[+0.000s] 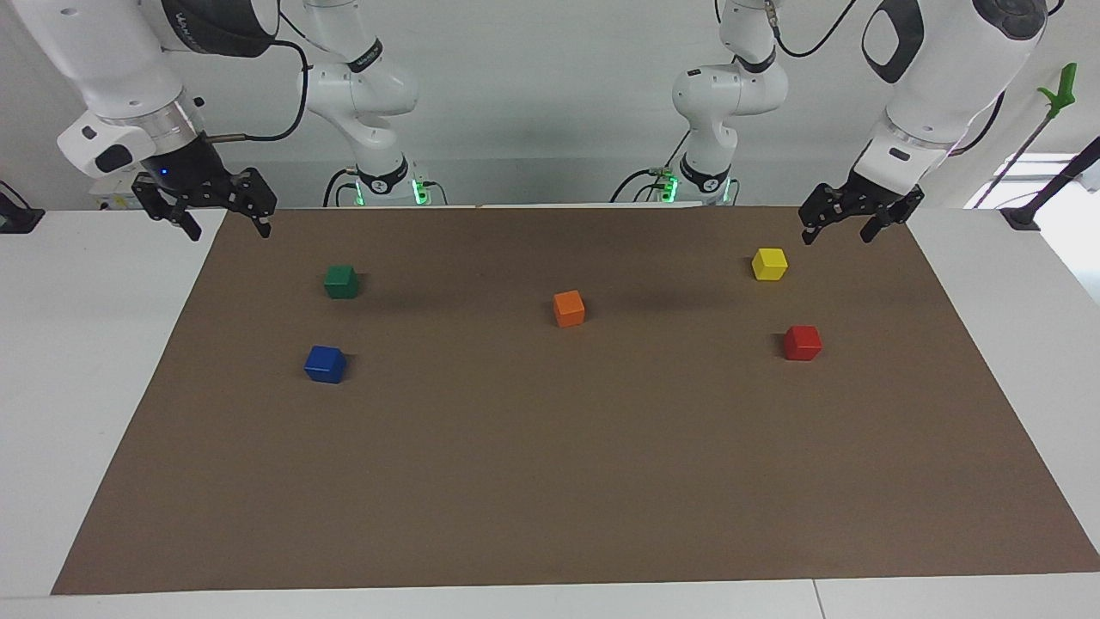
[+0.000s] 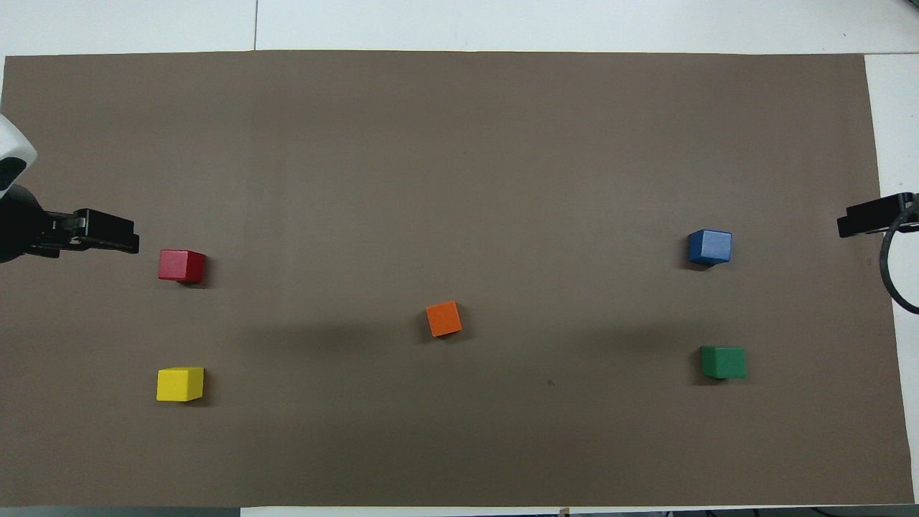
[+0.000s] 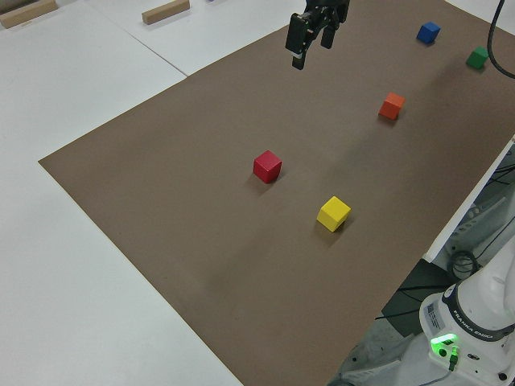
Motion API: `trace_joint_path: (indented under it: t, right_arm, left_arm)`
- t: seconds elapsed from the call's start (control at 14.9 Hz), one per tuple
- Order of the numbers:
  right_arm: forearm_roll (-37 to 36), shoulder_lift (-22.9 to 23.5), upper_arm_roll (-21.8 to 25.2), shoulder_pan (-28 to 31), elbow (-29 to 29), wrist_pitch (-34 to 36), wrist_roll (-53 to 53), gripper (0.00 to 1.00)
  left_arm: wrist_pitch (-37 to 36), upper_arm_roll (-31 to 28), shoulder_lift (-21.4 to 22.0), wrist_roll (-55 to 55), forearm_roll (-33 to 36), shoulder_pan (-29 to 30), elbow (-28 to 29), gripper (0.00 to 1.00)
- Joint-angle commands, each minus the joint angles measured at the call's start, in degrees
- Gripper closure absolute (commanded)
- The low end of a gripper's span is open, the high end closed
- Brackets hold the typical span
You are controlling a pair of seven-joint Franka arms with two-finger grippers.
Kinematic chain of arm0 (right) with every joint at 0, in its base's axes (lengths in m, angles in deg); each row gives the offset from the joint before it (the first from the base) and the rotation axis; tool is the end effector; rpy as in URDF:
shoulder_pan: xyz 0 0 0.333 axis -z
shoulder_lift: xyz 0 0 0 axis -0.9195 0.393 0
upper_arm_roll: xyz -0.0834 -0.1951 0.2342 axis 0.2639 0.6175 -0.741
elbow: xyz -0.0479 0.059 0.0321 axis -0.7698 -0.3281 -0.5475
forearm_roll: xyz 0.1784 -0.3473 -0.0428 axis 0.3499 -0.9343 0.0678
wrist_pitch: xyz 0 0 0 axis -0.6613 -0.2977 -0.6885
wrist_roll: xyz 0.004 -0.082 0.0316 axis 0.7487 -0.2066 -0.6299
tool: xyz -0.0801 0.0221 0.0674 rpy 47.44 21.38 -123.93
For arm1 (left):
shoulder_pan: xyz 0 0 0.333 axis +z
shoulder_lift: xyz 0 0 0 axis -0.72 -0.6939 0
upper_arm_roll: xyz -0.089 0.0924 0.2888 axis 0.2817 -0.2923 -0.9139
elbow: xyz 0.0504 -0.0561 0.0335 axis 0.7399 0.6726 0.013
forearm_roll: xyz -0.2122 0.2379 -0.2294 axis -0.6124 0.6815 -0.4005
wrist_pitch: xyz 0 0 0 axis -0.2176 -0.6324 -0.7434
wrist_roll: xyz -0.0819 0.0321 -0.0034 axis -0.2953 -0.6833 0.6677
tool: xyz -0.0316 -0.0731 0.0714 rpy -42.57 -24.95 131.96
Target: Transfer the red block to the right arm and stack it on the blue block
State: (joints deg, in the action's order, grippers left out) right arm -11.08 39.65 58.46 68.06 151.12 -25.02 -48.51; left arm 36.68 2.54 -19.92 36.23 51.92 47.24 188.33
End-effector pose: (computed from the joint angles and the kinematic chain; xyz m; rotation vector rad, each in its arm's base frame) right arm 0.5390 -0.0497 0.6213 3.1320 0.0555 -0.0083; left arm 0.5337 -0.0337 0.5961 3.1213 -0.0503 -0.0415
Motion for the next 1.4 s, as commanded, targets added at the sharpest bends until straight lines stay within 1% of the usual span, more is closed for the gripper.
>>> trace_joint_path:
  t: [0.0,0.54,0.67,0.74,0.8,0.94,1.14,1.34]
  right_arm:
    - [1.2,-0.7,-0.4,0.9,0.1,1.1,-0.6,0.00]
    - [0.9,-0.7,-0.4,0.8,0.1,0.9,-0.3,0.00]
    - [1.1,-0.7,-0.4,0.4,0.1,0.9,-0.7,0.00]
    - [1.3,-0.7,-0.5,0.9,0.1,1.0,-0.4,0.00]
    - [1.3,-0.7,-0.5,1.0,0.1,1.1,-0.2,0.00]
    - [1.1,-0.8,-0.3,0.9,0.2,1.1,0.8,0.00]
    - [0.9,-1.1,-0.3,1.0,0.8,1.0,4.3,0.00]
    - [2.6,-1.9,-0.2,2.6,2.3,0.6,6.8,0.00]
  left_arm:
    - [1.2,-0.1,1.7,0.9,-0.6,0.1,1.9,0.00]
    - [1.5,-0.6,1.7,1.0,-0.6,1.3,2.1,0.00]
    - [3.2,-0.5,1.6,3.6,-0.6,3.9,2.3,0.00]
    - [3.8,-0.6,1.6,6.9,-0.6,4.3,3.3,0.00]
    - [5.2,-0.6,1.5,9.4,-0.6,5.9,4.3,0.00]
    - [8.9,-0.5,1.4,11.9,-0.6,7.6,7.1,0.00]
    - [16.7,-0.5,0.9,12.7,-0.5,7.2,13.4,0.00]
    - [21.3,-0.5,-1.0,12.7,-0.5,6.7,16.3,0.00]
